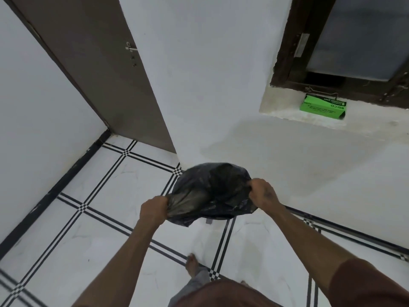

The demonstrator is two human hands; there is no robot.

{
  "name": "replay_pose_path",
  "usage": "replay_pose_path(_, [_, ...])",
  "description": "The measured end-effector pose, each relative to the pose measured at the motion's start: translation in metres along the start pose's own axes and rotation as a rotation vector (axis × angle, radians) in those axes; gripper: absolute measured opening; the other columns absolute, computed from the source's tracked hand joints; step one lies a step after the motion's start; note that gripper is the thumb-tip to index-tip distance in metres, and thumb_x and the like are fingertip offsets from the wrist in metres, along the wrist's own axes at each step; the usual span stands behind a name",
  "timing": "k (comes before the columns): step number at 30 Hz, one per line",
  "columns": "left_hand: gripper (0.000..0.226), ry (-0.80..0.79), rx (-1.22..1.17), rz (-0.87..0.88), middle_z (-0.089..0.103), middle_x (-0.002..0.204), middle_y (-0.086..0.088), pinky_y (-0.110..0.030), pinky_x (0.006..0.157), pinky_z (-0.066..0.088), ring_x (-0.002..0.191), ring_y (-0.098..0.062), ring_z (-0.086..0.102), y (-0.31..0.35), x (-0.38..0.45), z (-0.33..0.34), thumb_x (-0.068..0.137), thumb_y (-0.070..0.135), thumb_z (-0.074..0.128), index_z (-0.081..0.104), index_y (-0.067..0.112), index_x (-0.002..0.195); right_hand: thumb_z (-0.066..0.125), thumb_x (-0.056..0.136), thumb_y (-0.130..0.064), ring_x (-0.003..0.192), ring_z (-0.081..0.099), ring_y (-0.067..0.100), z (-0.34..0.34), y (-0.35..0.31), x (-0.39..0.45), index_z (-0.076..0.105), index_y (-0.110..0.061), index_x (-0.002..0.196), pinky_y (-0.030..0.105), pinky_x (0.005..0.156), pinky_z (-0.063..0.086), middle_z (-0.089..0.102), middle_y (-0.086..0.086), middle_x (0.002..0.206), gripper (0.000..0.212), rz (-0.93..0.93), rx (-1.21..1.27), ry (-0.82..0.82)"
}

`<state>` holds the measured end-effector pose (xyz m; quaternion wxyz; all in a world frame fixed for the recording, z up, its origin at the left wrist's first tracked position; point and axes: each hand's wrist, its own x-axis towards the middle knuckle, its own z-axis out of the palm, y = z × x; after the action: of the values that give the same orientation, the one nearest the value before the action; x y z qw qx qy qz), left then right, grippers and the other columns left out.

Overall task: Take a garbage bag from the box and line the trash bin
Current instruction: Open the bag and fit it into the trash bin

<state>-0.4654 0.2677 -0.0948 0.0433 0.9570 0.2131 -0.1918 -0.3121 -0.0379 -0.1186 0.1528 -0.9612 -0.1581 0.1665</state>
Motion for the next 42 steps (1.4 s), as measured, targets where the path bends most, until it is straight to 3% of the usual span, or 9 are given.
replay_pose_path(2, [0.027,-0.061,-0.072,-0.047,0.068,0.104,-0.003,-0.031,0.073,0.048,0.094,-0.028,0.067,-0.027,0.007,0.011,0.083,0.021,0.050,0.063,0.019,0.107,0.048,0.081,-0.004,0.095,0.066,0.034,0.006,-0.009,0.002,0.070,-0.010,0.101,0.037,0.080,0.053,0.071,0.011,0.103,0.030,0.109,0.041,0.000])
replay_pose_path(7, [0.028,0.201,-0.258,0.028,0.064,0.106,-0.010,-0.039,0.077,0.052,0.095,-0.034,0.065,-0.061,0.035,-0.019,0.090,0.018,0.051,0.058,0.010,0.115,0.047,0.090,-0.005,0.095,0.061,0.029,0.002,-0.048,0.014,0.062,-0.009,0.113,0.030,0.080,0.043,0.060,0.006,0.114,0.028,0.103,0.177,0.351])
replay_pose_path(13, [0.034,0.453,-0.469,0.013,0.060,0.117,-0.004,-0.044,0.078,0.054,0.093,-0.035,0.064,-0.059,0.070,-0.064,0.086,0.014,0.047,0.053,0.018,0.119,0.053,0.082,-0.001,0.102,0.063,0.033,-0.002,-0.076,0.040,0.070,-0.015,0.104,0.032,0.078,0.047,0.065,0.010,0.110,0.031,0.112,0.065,0.158])
replay_pose_path(16, [0.036,0.417,-0.385,0.032,0.060,0.114,-0.007,-0.043,0.075,0.054,0.090,-0.035,0.066,-0.070,0.084,-0.066,0.088,0.016,0.052,0.051,0.016,0.124,0.051,0.089,-0.001,0.104,0.058,0.035,-0.006,-0.084,0.047,0.063,-0.012,0.118,0.031,0.076,0.041,0.057,0.012,0.115,0.033,0.197,0.076,0.291])
replay_pose_path(28, [0.041,0.212,-0.291,0.023,0.059,0.119,-0.006,-0.041,0.083,0.053,0.098,-0.033,0.065,-0.105,0.098,-0.030,0.089,0.020,0.052,0.051,0.020,0.130,0.053,0.094,-0.014,0.095,0.066,0.032,0.009,-0.079,0.062,0.072,-0.011,0.106,0.034,0.077,0.050,0.070,0.010,0.105,0.022,0.195,0.081,0.227])
replay_pose_path(31, [0.050,0.211,-0.289,0.131,0.053,0.132,-0.004,-0.040,0.084,0.052,0.101,-0.033,0.065,-0.106,0.105,-0.037,0.091,0.016,0.053,0.048,0.029,0.139,0.058,0.096,-0.015,0.083,0.064,0.026,0.009,-0.083,0.072,0.073,-0.010,0.096,0.032,0.072,0.048,0.072,0.009,0.095,0.016,0.149,0.147,0.223])
replay_pose_path(35, [0.032,0.265,-0.161,0.403,0.061,0.123,0.001,-0.034,0.072,0.055,0.090,-0.029,0.067,-0.105,0.117,-0.040,0.085,0.022,0.061,0.065,0.030,0.116,0.051,0.087,0.003,0.098,0.062,0.031,0.004,-0.080,0.082,0.071,-0.010,0.105,0.032,0.081,0.046,0.067,0.012,0.106,0.031,0.079,0.081,0.165])
replay_pose_path(40, [0.030,0.425,-0.630,-0.235,0.066,0.115,-0.009,-0.041,0.080,0.051,0.096,-0.035,0.065,-0.110,0.136,-0.040,0.089,0.011,0.051,0.065,0.012,0.115,0.044,0.100,-0.027,0.075,0.057,0.012,-0.013,-0.094,0.080,0.053,-0.025,0.116,0.013,0.059,0.042,0.066,0.008,0.108,0.018,0.236,0.305,0.419])
replay_pose_path(42, [0.032,0.393,-0.439,-0.111,0.064,0.115,-0.006,-0.041,0.075,0.053,0.092,-0.035,0.066,-0.105,0.137,-0.042,0.086,0.008,0.053,0.063,0.015,0.116,0.040,0.101,-0.043,0.081,0.061,0.012,-0.009,-0.099,0.079,0.048,-0.031,0.121,0.015,0.057,0.046,0.066,0.008,0.109,0.024,0.127,0.195,0.249])
